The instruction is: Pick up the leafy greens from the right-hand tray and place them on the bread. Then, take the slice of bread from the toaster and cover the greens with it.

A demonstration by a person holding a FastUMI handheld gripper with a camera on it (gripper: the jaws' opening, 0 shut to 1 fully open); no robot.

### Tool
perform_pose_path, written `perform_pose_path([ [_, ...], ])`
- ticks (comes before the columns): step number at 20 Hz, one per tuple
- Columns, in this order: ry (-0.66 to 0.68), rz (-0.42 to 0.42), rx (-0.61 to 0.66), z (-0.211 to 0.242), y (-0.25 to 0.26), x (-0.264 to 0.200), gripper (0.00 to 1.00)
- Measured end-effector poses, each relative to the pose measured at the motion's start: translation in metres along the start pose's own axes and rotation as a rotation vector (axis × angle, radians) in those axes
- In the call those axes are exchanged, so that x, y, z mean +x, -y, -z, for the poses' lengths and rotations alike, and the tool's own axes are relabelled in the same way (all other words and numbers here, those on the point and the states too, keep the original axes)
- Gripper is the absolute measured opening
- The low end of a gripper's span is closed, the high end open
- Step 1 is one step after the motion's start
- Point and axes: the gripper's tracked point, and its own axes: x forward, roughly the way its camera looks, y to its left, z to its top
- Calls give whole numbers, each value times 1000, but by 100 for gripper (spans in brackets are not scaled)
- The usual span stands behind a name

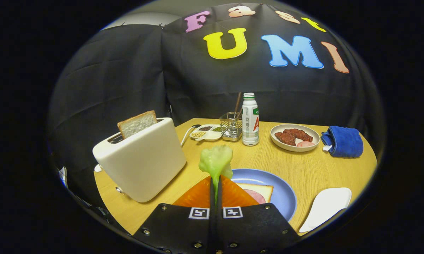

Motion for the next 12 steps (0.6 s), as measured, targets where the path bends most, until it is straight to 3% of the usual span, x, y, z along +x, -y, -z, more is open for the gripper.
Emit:
perform_pose_path([
  [6,-32,148,-7,14,29,7,2],
  [12,-15,181,9,14,34,4,20],
])
